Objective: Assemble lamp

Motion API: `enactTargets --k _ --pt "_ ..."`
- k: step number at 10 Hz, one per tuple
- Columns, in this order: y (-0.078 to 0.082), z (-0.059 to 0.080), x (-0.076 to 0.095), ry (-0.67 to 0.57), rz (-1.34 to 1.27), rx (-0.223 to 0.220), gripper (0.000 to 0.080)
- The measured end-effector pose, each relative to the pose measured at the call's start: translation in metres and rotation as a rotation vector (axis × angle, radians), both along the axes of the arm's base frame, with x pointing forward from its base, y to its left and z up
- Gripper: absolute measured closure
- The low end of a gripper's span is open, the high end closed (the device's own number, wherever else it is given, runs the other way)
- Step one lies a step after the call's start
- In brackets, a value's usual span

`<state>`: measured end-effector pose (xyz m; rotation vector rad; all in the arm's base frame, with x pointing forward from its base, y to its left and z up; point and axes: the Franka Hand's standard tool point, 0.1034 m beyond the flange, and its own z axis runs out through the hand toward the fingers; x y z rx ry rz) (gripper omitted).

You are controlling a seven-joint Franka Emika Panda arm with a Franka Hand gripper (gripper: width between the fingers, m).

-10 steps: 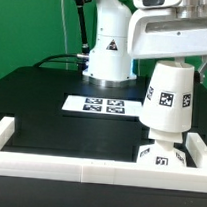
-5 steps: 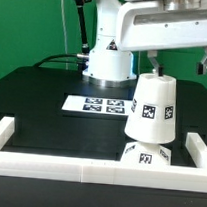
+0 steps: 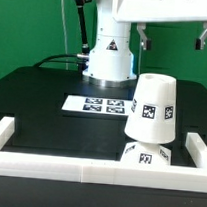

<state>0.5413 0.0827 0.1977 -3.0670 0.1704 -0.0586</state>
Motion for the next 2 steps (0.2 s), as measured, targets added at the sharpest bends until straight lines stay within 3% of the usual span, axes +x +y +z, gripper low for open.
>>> enactTargets --k 2 --pt "0.0102 -0.006 -0.0164 -0.007 0.011 -0.051 0.0101"
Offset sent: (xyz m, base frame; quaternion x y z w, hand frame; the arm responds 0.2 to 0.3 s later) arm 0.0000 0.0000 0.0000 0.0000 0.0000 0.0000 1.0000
